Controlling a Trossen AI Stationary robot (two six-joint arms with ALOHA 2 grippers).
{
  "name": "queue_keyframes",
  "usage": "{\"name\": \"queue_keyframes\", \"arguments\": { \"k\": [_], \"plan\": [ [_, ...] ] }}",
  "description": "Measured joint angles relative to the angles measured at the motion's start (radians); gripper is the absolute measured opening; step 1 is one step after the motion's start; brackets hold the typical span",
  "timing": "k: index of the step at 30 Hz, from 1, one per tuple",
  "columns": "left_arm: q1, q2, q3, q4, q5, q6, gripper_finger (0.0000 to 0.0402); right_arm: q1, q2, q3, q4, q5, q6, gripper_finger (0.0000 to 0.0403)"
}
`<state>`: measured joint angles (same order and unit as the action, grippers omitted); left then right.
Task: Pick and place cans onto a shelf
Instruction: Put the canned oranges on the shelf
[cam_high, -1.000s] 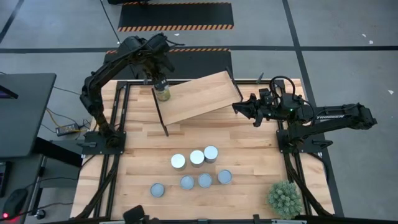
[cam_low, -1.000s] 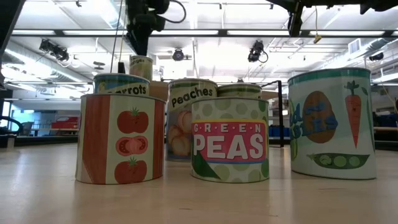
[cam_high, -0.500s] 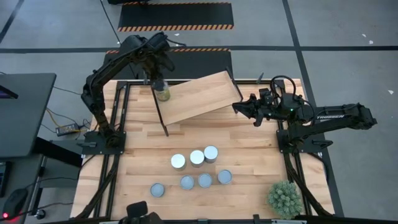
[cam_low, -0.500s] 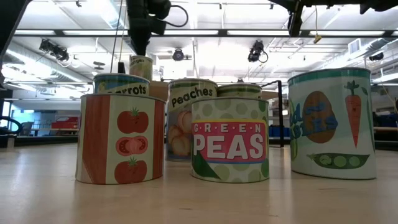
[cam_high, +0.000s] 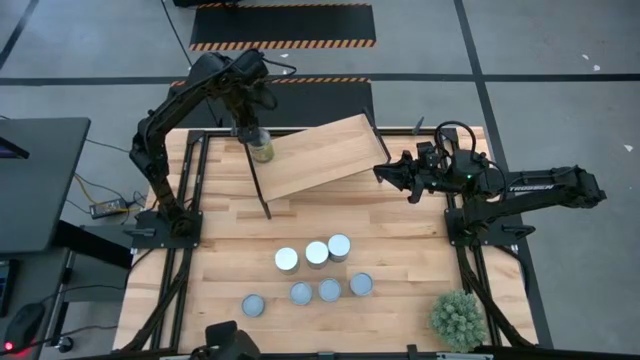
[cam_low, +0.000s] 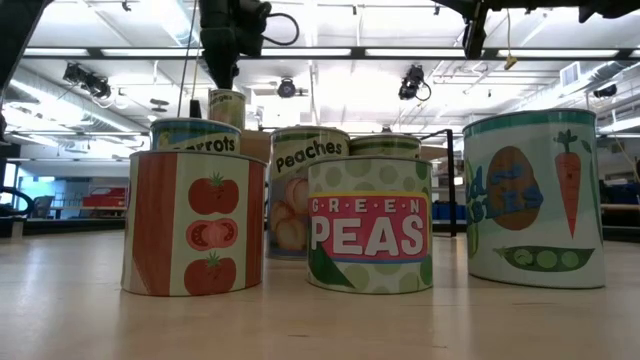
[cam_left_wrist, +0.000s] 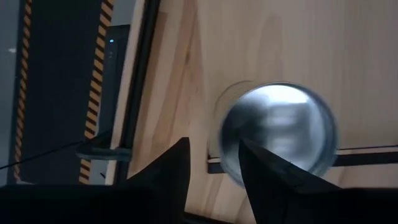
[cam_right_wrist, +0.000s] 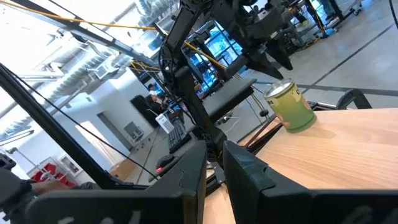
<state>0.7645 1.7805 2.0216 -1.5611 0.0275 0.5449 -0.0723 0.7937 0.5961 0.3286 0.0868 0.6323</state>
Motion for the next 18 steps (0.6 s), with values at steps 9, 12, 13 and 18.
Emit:
{"name": "queue_keyframes", "arguments": {
  "k": [9, 12, 13, 18],
  "plan": [
    [0.001, 0.013, 0.000, -0.010, 0.005, -0.016, 0.0142, 0.000, 0.000, 0.000, 0.000, 0.000, -0.004, 0.0062],
    [0.001, 0.013, 0.000, -0.010, 0.005, -0.033, 0.0142, 0.000, 0.000, 0.000, 0.000, 0.000, -0.004, 0.0062],
    [0.002, 0.013, 0.000, -0.010, 0.005, -0.035, 0.0142, 0.000, 0.000, 0.000, 0.000, 0.001, -0.004, 0.0062],
    [0.002, 0.013, 0.000, -0.010, 0.005, -0.043, 0.0141, 0.000, 0.000, 0.000, 0.010, 0.001, -0.005, 0.0062]
  ]
}}
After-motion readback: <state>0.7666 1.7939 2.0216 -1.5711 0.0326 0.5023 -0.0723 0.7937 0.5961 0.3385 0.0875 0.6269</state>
